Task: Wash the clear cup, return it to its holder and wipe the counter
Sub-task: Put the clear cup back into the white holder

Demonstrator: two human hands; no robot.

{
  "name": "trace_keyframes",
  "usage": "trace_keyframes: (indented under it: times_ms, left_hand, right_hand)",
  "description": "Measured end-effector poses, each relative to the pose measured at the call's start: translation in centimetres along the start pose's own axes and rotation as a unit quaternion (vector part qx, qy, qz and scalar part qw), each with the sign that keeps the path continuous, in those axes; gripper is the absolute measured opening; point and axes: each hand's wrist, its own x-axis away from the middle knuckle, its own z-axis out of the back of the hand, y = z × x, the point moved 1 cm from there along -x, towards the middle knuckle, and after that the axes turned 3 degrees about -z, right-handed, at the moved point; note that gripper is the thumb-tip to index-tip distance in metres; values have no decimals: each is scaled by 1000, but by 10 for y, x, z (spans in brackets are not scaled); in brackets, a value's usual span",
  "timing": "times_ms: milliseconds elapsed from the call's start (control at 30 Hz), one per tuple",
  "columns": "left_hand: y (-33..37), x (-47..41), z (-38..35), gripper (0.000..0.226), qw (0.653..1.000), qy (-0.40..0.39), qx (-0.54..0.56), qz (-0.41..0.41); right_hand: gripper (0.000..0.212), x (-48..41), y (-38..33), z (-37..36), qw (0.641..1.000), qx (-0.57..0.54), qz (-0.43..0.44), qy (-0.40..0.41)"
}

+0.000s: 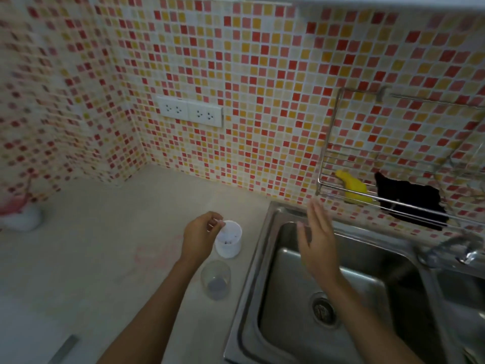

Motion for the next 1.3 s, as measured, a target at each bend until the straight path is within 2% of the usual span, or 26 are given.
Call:
trace_keyframes:
  times_ms: [133, 233, 333, 467, 667, 900, 1000, 1167, 1233, 1300]
  left_hand:
    - [-20, -7, -5, 6, 999, -31, -32, 8]
    - [-28, -10, -13, 9, 998, -42, -44, 3]
    - [-35, -16, -19, 11, 998, -56, -43, -4]
    - [-42, -24, -22, 14, 994, -71, -78, -26]
    - [-47, -39, -28, 16, 980, -117, -148, -71]
    - [-44, -44, -36, 22, 977, -160, -126, -63]
    - [-41, -41, -39, 34, 971, -188, -133, -67]
    - [-36, -47, -37, 32, 973, -174, -123, -92]
    - [-35, -47, -37, 33, 970, -188, -121, -93]
    - [-38, -38, -35, 36, 977, -180, -87, -78]
  right_hand:
    - [64, 31, 7, -65, 988, -5, -62, -138]
    - [72, 39, 8, -100, 966, 1, -98, -241]
    - [79, 39, 9, -125, 941, -7, -139, -308]
    - [85, 25, 0, -143, 930, -71, -162, -323]
    - [82, 10, 3, -177, 905, -125, -168, -370]
    - [78, 10, -11, -182, 895, -159, -187, -371]
    - [95, 13, -10, -189, 882, -216, -218, -358]
    - [102, 13, -7, -194, 882, -226, -234, -341]
    - [99, 10, -10, -190, 885, -221, -235, -337]
    - [88, 9, -15, -183, 887, -205, -240, -337]
